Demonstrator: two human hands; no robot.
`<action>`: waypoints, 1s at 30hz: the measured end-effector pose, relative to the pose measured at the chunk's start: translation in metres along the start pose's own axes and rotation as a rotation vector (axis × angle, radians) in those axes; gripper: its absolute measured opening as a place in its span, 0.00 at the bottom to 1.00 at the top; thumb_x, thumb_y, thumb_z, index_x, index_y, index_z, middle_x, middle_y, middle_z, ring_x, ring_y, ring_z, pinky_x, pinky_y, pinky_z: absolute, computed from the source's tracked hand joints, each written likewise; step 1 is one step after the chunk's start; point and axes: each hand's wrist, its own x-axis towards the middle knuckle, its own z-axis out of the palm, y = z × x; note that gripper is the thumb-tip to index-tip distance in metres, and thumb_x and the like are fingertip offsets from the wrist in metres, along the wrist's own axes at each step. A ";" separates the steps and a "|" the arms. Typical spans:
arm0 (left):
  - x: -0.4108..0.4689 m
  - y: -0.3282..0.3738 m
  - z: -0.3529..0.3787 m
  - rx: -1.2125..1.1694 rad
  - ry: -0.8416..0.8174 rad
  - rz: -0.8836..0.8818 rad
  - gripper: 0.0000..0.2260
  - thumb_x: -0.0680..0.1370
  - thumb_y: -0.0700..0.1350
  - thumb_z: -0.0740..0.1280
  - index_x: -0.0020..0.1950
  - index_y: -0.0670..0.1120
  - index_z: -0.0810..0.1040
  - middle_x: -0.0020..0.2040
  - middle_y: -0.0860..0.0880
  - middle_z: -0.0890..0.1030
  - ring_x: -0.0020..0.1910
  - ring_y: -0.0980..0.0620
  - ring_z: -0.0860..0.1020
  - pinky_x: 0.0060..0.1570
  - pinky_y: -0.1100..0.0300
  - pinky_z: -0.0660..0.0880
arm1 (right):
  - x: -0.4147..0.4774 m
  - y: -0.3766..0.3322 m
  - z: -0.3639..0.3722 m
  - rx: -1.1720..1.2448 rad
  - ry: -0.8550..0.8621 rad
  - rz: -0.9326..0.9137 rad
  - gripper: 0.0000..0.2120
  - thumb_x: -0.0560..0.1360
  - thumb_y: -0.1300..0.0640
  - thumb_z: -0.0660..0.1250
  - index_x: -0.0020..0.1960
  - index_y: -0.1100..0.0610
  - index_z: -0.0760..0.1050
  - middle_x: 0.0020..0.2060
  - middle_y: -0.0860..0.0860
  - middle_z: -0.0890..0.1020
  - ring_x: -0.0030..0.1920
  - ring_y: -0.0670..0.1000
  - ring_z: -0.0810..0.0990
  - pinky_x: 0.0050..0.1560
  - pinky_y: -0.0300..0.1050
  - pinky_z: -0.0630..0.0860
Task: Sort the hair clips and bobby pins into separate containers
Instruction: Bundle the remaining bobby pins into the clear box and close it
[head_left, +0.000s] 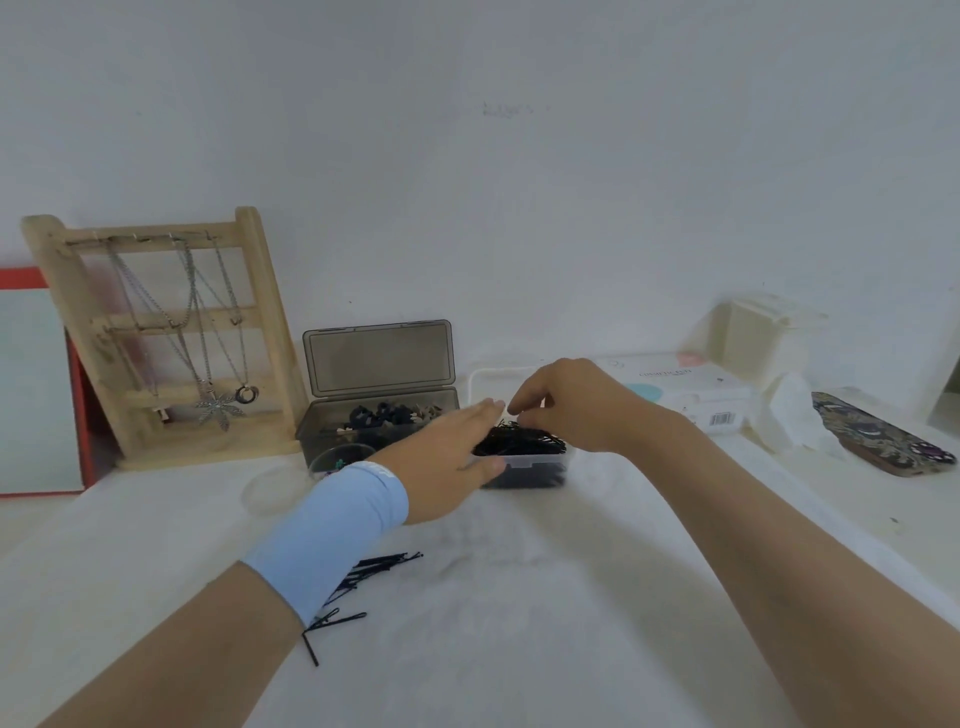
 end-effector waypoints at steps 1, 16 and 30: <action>-0.008 -0.002 -0.006 0.013 0.051 0.008 0.28 0.83 0.55 0.57 0.80 0.56 0.51 0.79 0.59 0.54 0.78 0.58 0.51 0.76 0.57 0.50 | -0.001 -0.006 0.000 -0.003 0.028 -0.027 0.07 0.76 0.55 0.69 0.51 0.46 0.84 0.43 0.39 0.80 0.39 0.34 0.76 0.37 0.25 0.67; -0.156 -0.061 -0.066 0.170 -0.101 -0.486 0.07 0.80 0.55 0.62 0.54 0.59 0.78 0.56 0.60 0.79 0.52 0.61 0.76 0.55 0.62 0.72 | -0.023 -0.139 0.084 -0.266 -0.553 -0.186 0.12 0.76 0.56 0.64 0.58 0.57 0.76 0.53 0.51 0.80 0.53 0.55 0.77 0.48 0.43 0.71; -0.165 -0.062 -0.044 0.113 -0.363 -0.506 0.50 0.63 0.73 0.70 0.78 0.55 0.55 0.71 0.58 0.63 0.70 0.53 0.66 0.69 0.50 0.66 | -0.021 -0.160 0.082 -0.136 -0.587 -0.120 0.22 0.77 0.50 0.66 0.70 0.51 0.72 0.63 0.48 0.77 0.55 0.46 0.73 0.53 0.39 0.68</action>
